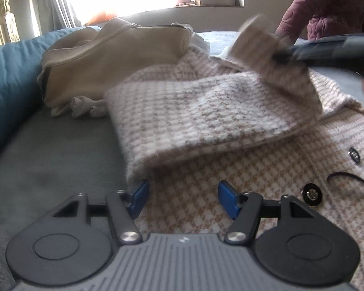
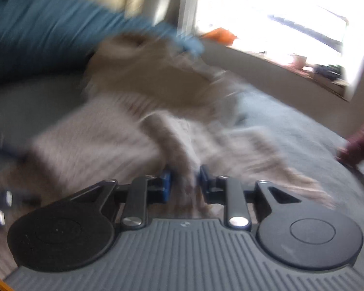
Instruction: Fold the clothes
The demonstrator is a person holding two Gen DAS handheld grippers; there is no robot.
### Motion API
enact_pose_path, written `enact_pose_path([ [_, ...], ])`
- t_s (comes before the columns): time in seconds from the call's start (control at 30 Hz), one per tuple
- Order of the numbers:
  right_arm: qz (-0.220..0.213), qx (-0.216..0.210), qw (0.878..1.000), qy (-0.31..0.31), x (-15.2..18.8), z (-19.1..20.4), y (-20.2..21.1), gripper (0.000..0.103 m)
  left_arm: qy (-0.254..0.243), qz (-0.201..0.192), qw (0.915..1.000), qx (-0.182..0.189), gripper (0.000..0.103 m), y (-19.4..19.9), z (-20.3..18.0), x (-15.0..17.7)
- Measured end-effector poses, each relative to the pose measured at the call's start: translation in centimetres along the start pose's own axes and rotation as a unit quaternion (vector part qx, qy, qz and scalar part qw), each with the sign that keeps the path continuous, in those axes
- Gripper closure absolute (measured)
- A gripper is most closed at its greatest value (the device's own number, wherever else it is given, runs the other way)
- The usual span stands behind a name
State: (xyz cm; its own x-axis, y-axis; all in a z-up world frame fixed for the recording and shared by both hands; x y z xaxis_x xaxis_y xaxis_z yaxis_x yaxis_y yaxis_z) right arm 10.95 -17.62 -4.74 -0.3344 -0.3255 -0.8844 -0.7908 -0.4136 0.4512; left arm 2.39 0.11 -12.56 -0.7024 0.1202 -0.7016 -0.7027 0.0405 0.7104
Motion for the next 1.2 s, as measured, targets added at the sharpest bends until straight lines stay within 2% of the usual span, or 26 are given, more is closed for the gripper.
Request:
enact_pose_path([
  [0.07,-0.017,0.017,0.995,-0.097,0.1,-3.8,1.5,0.081,0.0,-0.004,1.0,-0.002,0.039,0.1,0.4,-0.1],
  [0.13,0.004,0.028,0.978,-0.206,2.1,-7.6,1.7,0.077,0.002,-0.005,1.0,-0.008,0.039,-0.1,0.8,-0.1],
  [0.2,0.044,0.016,0.946,-0.32,5.1,-11.0,1.1,0.076,0.005,-0.006,0.9999,-0.015,0.039,-0.3,1.0,-0.2],
  [0.27,0.055,-0.004,0.911,-0.409,7.3,-13.0,0.6,0.075,0.004,-0.009,0.9995,-0.029,0.039,-0.5,1.2,-0.4],
  [0.3,0.051,-0.018,0.899,-0.435,7.8,-13.5,0.5,0.075,0.005,-0.008,0.9993,-0.035,0.039,-0.6,1.4,-0.5],
  [0.33,0.048,-0.025,0.893,-0.446,7.7,-13.8,0.3,0.075,0.007,-0.006,0.9991,-0.042,0.039,-0.8,1.6,-0.7],
  [0.37,0.045,-0.03,0.891,-0.451,7.2,-14.0,0.1,0.082,0.009,-0.004,0.9988,-0.049,0.039,-1.0,1.8,-0.8],
  [0.43,0.033,-0.041,0.889,-0.455,5.7,-14.3,-0.3,0.089,0.018,0.004,0.9979,-0.063,0.042,-1.5,2.5,-1.0],
  [0.53,-0.047,-0.079,0.904,-0.418,-0.7,-13.7,0.9,0.091,0.045,0.018,0.9958,-0.077,0.049,-2.1,3.5,-1.1],
  [0.63,-0.139,-0.107,0.917,-0.358,-5.1,-13.3,4.6,0.091,0.066,0.028,0.9954,-0.063,0.049,-2.2,3.8,-0.8],
  [0.7,-0.143,-0.091,0.929,-0.33,-4.0,-13.5,5.7,0.091,0.061,0.031,0.9957,-0.063,0.05,-2.3,3.7,-0.5],
  [0.73,-0.124,-0.073,0.93,-0.337,-2.1,-14.0,5.4,0.091,0.06,0.032,0.9957,-0.062,0.05,-2.3,3.7,-0.3],
  [0.8,-0.066,-0.027,0.924,-0.375,3.1,-15.6,3.9,0.091,0.063,0.038,0.9958,-0.055,0.05,-2.6,3.6,0.0],
  [0.83,-0.029,-0.003,0.915,-0.403,6.2,-16.4,3.0,0.092,0.061,0.038,0.9961,-0.052,0.05,-2.7,3.5,0.2],
  [0.87,0.008,0.016,0.899,-0.438,9.4,-17.3,2.0,0.092,0.055,0.036,0.9965,-0.052,0.05,-2.8,3.3,0.2],
  [0.9,0.029,0.019,0.878,-0.478,12.0,-17.9,1.6,0.092,0.048,0.034,0.9968,-0.054,0.05,-2.8,3.2,0.3],
  [0.93,0.026,0.007,0.856,-0.515,13.7,-18.3,1.7,0.093,0.041,0.031,0.9972,-0.055,0.05,-2.8,3.1,0.4],
  [0.97,0.017,-0.004,0.846,-0.533,14.2,-18.5,2.1,0.093,0.037,0.03,0.9974,-0.054,0.05,-2.8,3.1,0.4],
  [1.03,0.016,-0.008,0.858,-0.513,13.2,-18.4,2.5,0.092,0.034,0.033,0.998,-0.04,0.048,-2.6,3.4,0.3],
  [1.1,0.028,-0.005,0.863,-0.505,12.5,-18.8,2.6,0.09,0.044,0.041,0.998,-0.018,0.038,-1.9,4.0,0.2],
  [1.13,0.032,0.002,0.862,-0.506,12.5,-19.3,3.0,0.089,0.051,0.039,0.9979,-0.008,0.036,-1.3,4.4,0.1],
  [1.2,0.026,0.047,0.871,-0.489,12.9,-20.8,5.1,0.085,0.061,0.011,0.9981,0.007,0.036,0.5,5.3,-0.2],
])
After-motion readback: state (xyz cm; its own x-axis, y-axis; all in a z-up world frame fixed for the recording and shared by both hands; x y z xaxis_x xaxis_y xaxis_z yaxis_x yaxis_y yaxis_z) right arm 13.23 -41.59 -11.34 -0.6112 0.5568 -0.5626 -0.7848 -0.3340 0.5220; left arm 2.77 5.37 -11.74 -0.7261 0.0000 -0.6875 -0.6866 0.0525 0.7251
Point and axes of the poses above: each gripper's, at about its wrist camera, not at the fingertips, and y roughly against the way its jaws point, z to its left, x to its underside, the point moved 5 cm from there along -y, roughly the way its jaws point, and after that the axes turned 3 degrees about x, right-handed, at the moved point
